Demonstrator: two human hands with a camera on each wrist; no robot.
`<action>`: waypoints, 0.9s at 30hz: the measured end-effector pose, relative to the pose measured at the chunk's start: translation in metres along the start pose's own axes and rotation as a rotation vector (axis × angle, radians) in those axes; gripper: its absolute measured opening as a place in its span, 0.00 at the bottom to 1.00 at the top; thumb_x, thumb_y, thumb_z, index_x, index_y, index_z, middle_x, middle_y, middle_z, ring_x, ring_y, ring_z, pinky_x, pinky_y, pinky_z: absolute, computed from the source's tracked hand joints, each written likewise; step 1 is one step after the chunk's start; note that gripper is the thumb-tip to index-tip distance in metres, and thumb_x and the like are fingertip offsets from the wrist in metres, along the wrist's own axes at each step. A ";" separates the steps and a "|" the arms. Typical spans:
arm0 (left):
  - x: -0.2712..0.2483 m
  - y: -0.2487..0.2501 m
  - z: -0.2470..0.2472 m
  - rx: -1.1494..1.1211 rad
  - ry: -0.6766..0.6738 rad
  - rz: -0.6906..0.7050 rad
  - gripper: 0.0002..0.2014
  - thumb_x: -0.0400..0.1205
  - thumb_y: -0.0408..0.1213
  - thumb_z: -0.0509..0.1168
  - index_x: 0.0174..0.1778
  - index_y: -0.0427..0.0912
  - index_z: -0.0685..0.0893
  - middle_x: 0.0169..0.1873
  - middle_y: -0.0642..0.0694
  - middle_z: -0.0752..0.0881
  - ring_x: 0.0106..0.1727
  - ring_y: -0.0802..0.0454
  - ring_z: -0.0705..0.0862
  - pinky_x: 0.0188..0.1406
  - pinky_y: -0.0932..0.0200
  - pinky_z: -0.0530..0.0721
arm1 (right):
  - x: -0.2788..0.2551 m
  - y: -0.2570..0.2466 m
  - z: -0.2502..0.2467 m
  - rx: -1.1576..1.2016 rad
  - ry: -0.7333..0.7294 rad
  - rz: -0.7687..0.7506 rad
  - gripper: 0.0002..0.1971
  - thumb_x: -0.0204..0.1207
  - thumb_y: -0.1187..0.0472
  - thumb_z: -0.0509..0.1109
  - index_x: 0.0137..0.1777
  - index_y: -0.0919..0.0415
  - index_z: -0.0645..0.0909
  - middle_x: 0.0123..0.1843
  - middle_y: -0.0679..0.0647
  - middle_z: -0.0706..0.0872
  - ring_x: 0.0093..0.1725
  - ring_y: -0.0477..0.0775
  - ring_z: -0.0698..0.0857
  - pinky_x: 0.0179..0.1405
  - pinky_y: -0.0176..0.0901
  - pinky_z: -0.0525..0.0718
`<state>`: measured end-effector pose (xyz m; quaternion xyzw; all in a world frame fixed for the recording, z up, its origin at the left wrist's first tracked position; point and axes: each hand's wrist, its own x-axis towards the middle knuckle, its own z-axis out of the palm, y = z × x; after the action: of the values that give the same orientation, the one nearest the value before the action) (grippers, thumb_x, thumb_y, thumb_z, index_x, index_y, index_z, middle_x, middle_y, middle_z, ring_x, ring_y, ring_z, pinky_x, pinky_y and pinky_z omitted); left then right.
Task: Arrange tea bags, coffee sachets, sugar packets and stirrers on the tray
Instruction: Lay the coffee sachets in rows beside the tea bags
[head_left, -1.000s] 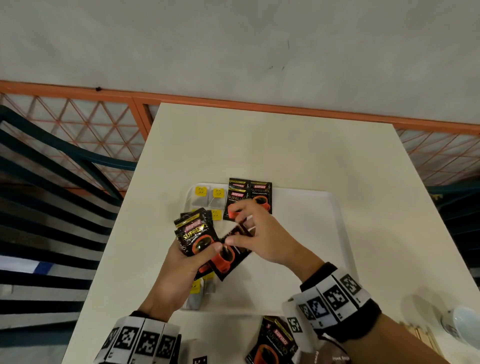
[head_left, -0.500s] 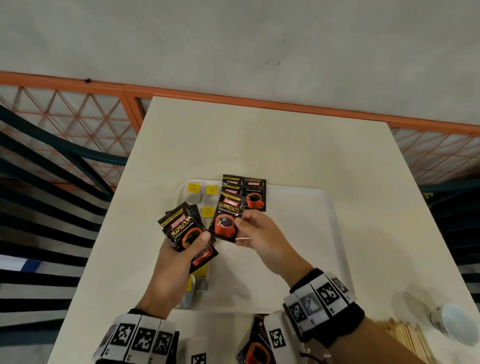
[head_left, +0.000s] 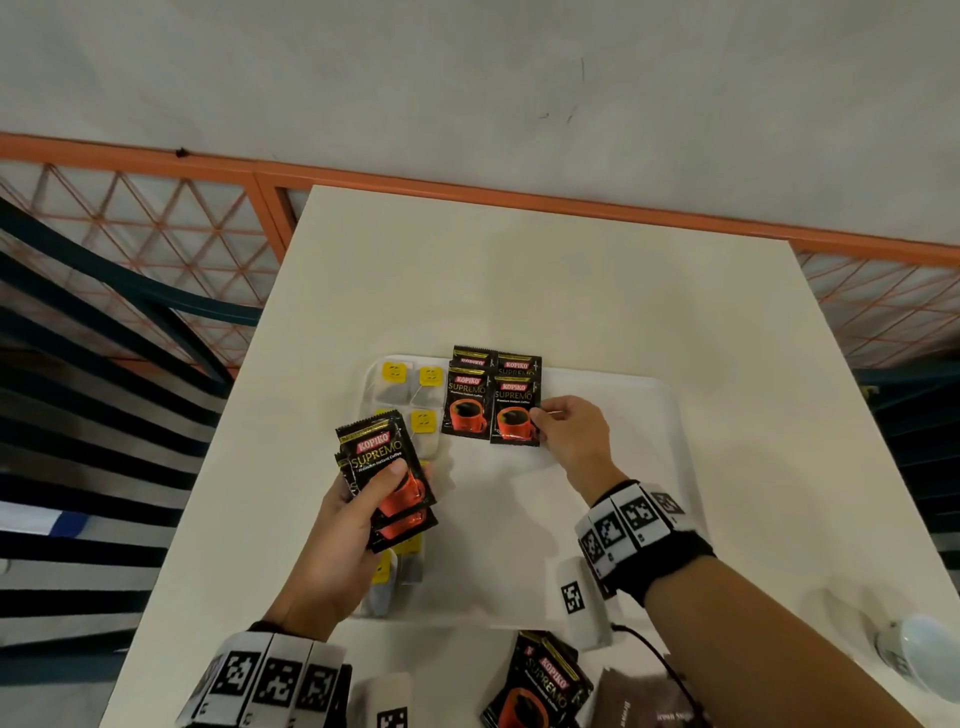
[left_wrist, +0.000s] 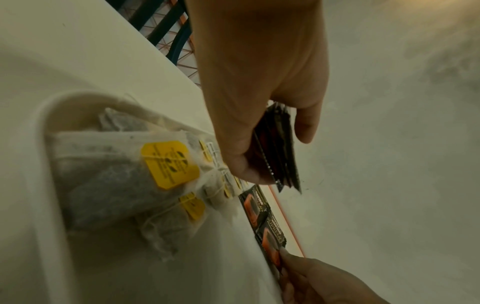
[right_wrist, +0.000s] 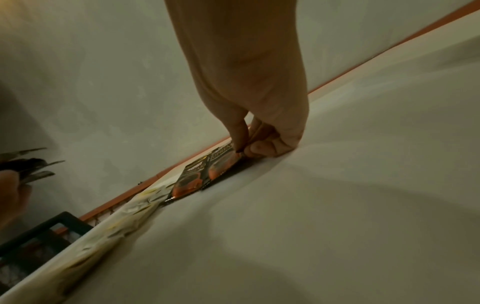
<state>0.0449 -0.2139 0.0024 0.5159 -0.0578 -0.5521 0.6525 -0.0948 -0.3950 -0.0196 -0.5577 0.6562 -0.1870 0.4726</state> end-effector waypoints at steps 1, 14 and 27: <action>0.000 0.001 0.000 0.001 -0.007 -0.016 0.24 0.71 0.40 0.65 0.65 0.42 0.79 0.51 0.37 0.89 0.50 0.43 0.88 0.42 0.54 0.87 | 0.001 0.000 0.000 -0.023 0.004 -0.017 0.09 0.75 0.62 0.71 0.53 0.64 0.82 0.46 0.56 0.86 0.45 0.55 0.84 0.50 0.46 0.84; -0.003 0.003 0.003 0.023 -0.022 -0.078 0.19 0.75 0.28 0.62 0.62 0.43 0.79 0.50 0.39 0.89 0.46 0.44 0.89 0.34 0.54 0.89 | 0.002 0.004 0.000 -0.167 0.082 -0.152 0.13 0.78 0.58 0.68 0.59 0.64 0.76 0.54 0.62 0.84 0.47 0.54 0.81 0.44 0.38 0.74; -0.007 0.007 0.017 0.113 0.007 0.049 0.22 0.73 0.30 0.67 0.65 0.37 0.79 0.53 0.36 0.88 0.51 0.42 0.89 0.38 0.53 0.89 | -0.089 -0.014 0.006 0.141 -0.607 -0.303 0.06 0.75 0.60 0.71 0.48 0.61 0.80 0.35 0.46 0.83 0.26 0.37 0.79 0.28 0.30 0.78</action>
<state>0.0361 -0.2194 0.0189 0.5522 -0.0994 -0.5300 0.6358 -0.0886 -0.3166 0.0252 -0.6451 0.3808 -0.1256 0.6504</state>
